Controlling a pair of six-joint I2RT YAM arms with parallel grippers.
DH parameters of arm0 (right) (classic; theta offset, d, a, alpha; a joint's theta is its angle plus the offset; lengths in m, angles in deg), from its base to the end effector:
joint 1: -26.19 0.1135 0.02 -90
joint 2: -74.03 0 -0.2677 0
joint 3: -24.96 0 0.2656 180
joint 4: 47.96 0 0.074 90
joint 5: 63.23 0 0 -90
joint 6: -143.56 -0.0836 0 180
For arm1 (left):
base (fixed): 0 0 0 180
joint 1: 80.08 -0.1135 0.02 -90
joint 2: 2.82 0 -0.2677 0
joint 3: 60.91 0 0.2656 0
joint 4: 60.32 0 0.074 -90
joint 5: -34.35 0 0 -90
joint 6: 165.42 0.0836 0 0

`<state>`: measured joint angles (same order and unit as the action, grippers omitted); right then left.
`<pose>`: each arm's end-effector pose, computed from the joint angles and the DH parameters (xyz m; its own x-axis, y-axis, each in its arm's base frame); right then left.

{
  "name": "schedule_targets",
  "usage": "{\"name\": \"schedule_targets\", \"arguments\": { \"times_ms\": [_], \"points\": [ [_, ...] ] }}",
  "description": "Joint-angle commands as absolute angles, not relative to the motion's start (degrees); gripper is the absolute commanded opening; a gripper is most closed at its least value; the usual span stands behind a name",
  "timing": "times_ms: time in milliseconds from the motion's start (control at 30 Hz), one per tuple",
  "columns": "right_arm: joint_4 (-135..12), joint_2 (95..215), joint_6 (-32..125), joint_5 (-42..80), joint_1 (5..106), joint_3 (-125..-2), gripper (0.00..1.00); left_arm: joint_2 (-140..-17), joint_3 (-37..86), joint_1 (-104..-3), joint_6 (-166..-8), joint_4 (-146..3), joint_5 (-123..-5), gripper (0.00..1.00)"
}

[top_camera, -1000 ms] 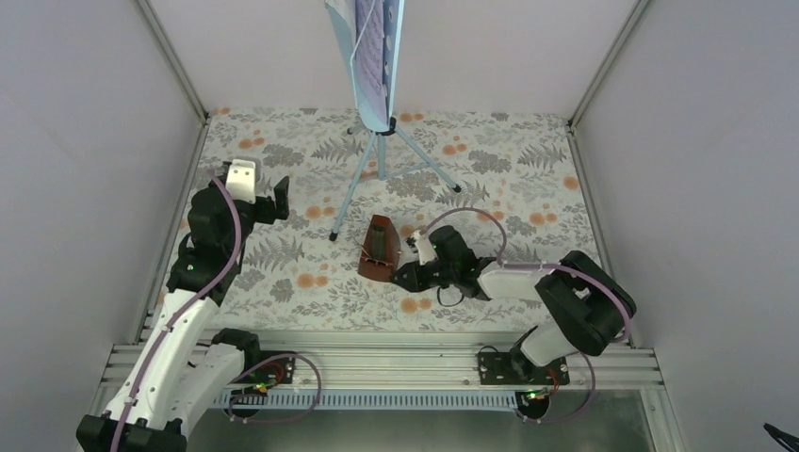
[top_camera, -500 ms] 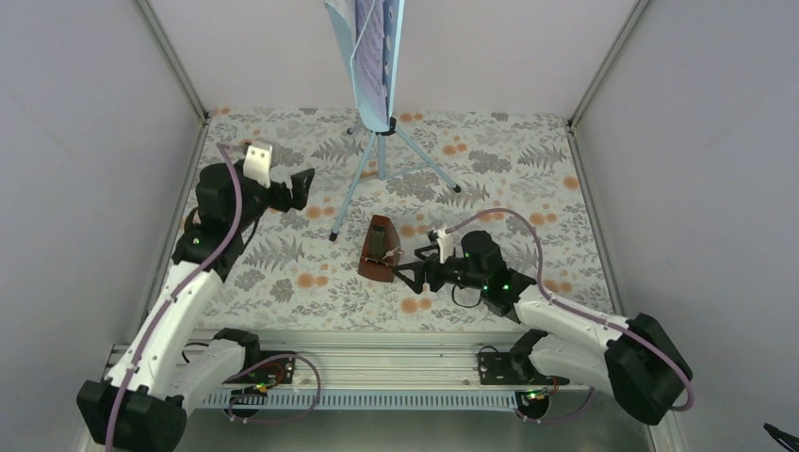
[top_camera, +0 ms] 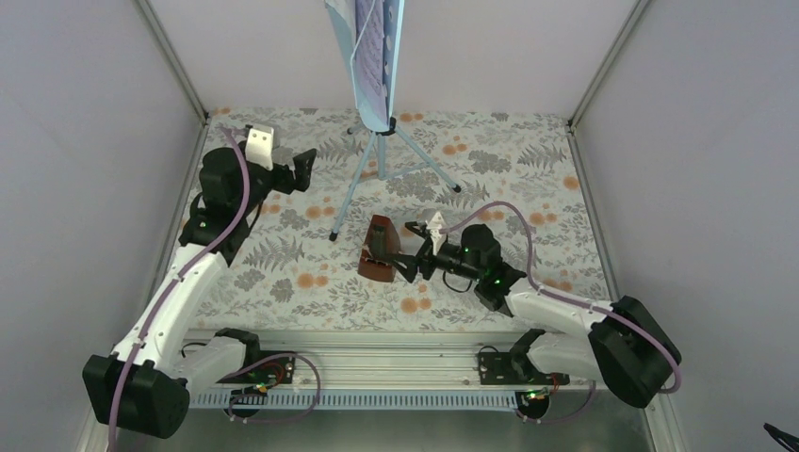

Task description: Pack up the instrument practice props

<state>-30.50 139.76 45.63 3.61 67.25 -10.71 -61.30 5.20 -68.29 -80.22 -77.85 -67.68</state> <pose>0.1949 0.2134 0.1916 -0.2862 -0.0811 -0.9547 -0.8621 0.4567 0.2196 0.2869 -0.0777 0.3502 -0.2013 -0.0416 -0.9787 0.3853 0.9152 -0.1181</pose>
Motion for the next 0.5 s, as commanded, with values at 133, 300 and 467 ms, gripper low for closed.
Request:
{"name": "schedule_targets", "arguments": {
  "times_ms": [133,300,467],
  "points": [
    [-21.7,145.6,51.8,5.0,66.9,-14.0,1.0,-60.5,4.6,-68.1,-76.2,-78.2,-64.3,1.0],
    [-20.0,149.1,53.7,3.3,66.9,-16.6,1.0,-61.1,4.5,-68.1,-76.3,-78.9,-63.9,1.0],
    [-17.2,153.3,54.6,4.8,66.8,-17.8,1.0,-61.0,4.5,-68.1,-76.8,-78.8,-65.0,1.0]
  ]
}}
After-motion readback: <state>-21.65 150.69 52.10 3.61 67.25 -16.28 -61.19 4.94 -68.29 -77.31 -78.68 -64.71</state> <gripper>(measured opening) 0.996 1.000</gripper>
